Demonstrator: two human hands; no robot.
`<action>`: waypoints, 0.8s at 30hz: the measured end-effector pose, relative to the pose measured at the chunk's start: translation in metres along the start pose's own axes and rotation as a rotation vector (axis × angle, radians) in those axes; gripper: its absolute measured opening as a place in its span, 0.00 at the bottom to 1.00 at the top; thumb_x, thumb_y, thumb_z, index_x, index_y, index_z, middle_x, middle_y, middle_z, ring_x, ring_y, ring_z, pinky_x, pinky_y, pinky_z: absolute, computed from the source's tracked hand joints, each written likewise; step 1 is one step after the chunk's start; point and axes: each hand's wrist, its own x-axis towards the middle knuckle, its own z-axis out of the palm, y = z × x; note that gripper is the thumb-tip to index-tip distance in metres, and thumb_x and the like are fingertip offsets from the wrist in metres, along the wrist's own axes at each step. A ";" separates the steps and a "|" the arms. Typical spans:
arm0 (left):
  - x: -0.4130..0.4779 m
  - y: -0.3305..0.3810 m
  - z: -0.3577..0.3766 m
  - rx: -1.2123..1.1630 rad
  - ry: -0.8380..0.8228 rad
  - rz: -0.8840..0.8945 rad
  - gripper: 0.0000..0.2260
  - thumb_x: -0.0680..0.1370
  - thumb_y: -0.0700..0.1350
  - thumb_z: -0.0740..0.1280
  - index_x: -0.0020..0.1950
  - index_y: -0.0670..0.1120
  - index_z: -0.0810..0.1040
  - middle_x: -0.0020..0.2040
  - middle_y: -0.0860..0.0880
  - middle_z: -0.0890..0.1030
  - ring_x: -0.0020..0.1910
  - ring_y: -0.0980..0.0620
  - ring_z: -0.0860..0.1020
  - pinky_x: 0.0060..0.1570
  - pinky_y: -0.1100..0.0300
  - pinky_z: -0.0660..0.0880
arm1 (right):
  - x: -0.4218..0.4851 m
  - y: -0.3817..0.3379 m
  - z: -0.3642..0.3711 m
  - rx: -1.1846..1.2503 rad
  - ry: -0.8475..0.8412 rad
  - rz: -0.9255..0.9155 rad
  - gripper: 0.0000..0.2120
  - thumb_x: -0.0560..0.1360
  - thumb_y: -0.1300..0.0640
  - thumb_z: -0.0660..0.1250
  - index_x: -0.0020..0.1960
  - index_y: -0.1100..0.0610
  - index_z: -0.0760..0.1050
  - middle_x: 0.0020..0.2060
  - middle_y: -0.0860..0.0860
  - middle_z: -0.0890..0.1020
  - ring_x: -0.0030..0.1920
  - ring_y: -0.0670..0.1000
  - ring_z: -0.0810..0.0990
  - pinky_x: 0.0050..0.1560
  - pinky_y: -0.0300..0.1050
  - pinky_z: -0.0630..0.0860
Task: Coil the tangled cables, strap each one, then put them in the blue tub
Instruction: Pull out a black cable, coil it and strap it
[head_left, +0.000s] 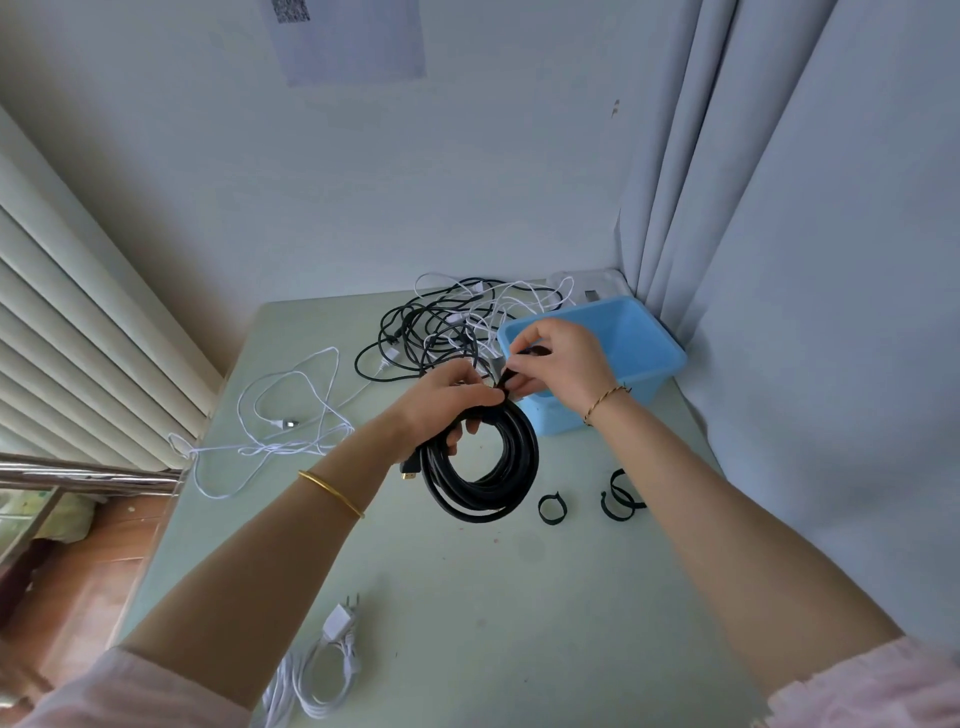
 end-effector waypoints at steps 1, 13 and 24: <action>0.001 0.001 0.000 -0.002 0.015 -0.002 0.09 0.76 0.46 0.68 0.44 0.44 0.69 0.31 0.46 0.75 0.22 0.51 0.67 0.25 0.59 0.69 | -0.001 -0.002 0.001 -0.031 0.024 -0.031 0.07 0.72 0.69 0.68 0.41 0.60 0.73 0.34 0.61 0.81 0.29 0.52 0.82 0.38 0.54 0.82; 0.007 0.011 -0.008 0.016 0.084 -0.068 0.09 0.75 0.45 0.67 0.41 0.45 0.69 0.32 0.43 0.76 0.21 0.51 0.66 0.25 0.61 0.66 | -0.012 -0.003 0.019 -0.428 0.200 -0.353 0.04 0.73 0.60 0.71 0.40 0.58 0.78 0.33 0.51 0.83 0.34 0.50 0.82 0.41 0.50 0.78; 0.007 0.013 -0.015 -0.121 0.161 -0.076 0.08 0.77 0.42 0.65 0.41 0.44 0.67 0.31 0.43 0.76 0.20 0.53 0.66 0.22 0.62 0.66 | -0.013 0.006 0.040 -0.623 0.358 -0.686 0.06 0.64 0.64 0.75 0.35 0.58 0.78 0.29 0.51 0.79 0.25 0.55 0.76 0.22 0.43 0.73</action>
